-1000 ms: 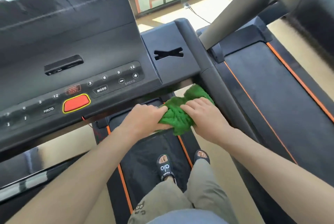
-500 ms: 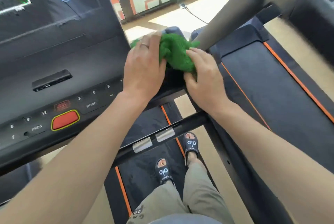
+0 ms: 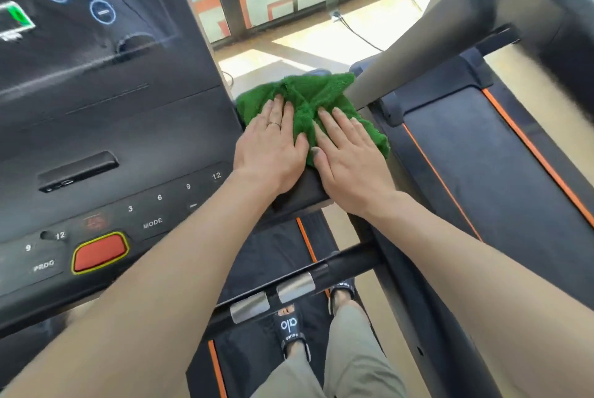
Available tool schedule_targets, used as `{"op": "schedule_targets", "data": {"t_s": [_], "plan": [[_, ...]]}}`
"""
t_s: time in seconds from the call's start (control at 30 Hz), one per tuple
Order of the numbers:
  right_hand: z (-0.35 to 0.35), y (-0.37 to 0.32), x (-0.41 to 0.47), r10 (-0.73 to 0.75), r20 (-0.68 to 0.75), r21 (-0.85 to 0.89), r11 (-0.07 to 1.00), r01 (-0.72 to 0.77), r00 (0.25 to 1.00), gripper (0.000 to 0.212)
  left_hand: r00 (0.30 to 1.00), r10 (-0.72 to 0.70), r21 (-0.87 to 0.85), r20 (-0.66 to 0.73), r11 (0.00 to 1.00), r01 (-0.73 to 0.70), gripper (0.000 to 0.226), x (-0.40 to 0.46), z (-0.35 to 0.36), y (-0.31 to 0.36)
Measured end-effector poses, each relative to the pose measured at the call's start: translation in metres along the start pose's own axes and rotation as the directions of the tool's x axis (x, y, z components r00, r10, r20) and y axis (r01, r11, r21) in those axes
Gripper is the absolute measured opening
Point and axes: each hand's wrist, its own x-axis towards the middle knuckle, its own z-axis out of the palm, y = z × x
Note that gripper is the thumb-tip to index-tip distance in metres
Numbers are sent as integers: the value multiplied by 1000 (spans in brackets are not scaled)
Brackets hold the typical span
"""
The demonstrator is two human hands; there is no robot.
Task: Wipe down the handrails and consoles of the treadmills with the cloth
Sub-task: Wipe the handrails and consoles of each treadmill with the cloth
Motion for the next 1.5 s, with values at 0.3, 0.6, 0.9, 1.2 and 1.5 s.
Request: {"op": "schedule_targets", "data": {"t_s": [0.3, 0.6, 0.9, 1.2, 1.5], "plan": [[-13, 17, 111, -12, 94, 91, 996, 3, 995, 54, 984, -166, 60, 67, 985, 162, 65, 75, -25, -13], [-8, 19, -36, 8, -12, 221, 975, -5, 1000, 57, 994, 103, 211, -17, 973, -98, 69, -19, 15, 15], [-11, 32, -10, -89, 99, 210, 975, 67, 991, 63, 989, 125, 117, -76, 986, -115, 60, -51, 22, 26], [-20, 22, -14, -60, 112, 331, 943, 20, 992, 69, 991, 91, 183, -99, 981, -72, 41, -49, 8, 27], [-10, 39, 1, -40, 73, 337, 942, 13, 997, 61, 981, 96, 141, -169, 987, -72, 39, -34, 16, 37]]}}
